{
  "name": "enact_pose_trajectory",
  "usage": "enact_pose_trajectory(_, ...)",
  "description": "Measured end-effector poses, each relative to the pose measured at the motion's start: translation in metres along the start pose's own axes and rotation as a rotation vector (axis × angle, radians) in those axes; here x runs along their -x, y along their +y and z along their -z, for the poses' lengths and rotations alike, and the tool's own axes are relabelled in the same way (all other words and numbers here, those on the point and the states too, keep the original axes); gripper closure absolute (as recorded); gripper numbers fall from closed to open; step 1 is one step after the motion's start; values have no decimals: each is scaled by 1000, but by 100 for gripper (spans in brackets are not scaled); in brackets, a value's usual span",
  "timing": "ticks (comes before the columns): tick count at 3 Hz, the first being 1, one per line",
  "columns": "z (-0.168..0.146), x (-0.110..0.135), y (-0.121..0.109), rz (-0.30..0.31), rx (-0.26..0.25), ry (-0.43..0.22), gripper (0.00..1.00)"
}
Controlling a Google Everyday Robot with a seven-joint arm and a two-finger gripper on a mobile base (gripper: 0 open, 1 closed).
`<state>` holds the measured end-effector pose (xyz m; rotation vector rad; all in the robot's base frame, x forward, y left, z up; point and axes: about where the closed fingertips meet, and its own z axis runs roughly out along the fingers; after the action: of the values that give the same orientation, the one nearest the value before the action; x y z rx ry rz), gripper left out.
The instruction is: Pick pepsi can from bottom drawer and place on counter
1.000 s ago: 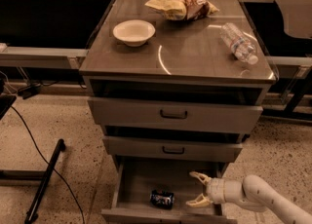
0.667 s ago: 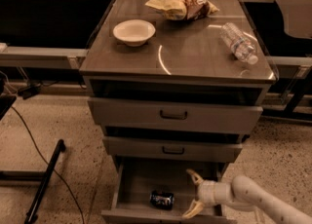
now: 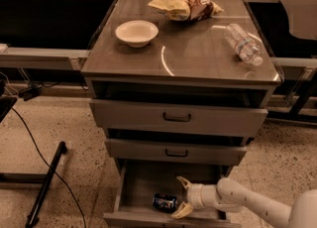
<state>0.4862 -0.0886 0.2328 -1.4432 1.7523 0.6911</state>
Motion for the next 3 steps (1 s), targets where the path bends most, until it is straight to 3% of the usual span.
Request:
enact_pose_trajectory(1,-16,-2,-4,-13,0,4,26)
enact_pose_trajectory(3,-53,-30,-8,-22,12,13,25)
